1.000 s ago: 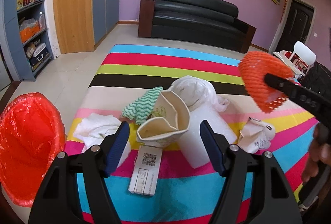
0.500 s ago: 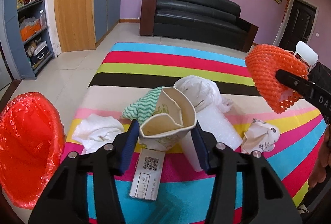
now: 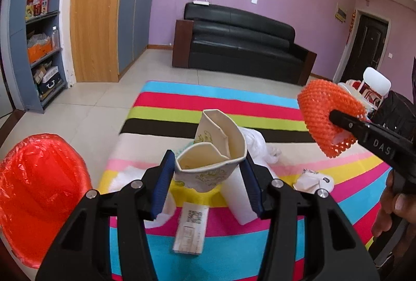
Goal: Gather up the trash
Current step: 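Grasp the white paper cup with the left tool while the right tool holds the orange net, then carry the paper cup and orange net over the red bin, open both tools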
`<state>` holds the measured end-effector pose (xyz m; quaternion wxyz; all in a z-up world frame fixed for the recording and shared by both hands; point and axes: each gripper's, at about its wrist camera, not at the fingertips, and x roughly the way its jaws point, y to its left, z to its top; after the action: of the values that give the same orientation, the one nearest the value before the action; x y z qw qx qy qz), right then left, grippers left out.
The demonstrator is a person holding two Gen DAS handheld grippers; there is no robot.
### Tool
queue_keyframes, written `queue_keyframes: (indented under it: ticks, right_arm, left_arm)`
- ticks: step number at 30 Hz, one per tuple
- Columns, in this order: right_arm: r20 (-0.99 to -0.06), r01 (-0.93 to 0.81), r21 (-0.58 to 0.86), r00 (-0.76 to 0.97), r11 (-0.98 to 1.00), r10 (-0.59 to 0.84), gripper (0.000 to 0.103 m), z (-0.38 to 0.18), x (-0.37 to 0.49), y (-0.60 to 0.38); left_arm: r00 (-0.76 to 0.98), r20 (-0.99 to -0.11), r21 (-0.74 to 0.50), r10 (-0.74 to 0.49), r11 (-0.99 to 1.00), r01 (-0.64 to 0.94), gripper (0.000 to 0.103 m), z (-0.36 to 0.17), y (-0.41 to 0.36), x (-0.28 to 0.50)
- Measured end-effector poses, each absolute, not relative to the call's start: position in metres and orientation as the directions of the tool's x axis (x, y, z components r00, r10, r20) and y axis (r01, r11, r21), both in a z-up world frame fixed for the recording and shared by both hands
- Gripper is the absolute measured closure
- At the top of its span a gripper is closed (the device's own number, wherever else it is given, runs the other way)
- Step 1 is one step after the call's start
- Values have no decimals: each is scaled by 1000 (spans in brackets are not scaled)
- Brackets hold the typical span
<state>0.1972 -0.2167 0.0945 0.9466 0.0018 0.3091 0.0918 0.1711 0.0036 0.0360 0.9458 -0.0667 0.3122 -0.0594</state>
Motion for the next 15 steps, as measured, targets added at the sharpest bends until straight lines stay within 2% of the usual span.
queue_keyframes:
  ticks: [15]
  right_arm:
    - [-554,-235,53,802,970,225,79,106,192,-187]
  left_arm:
    - [841,-535,-171,-79,985,-16,53,65,55,143]
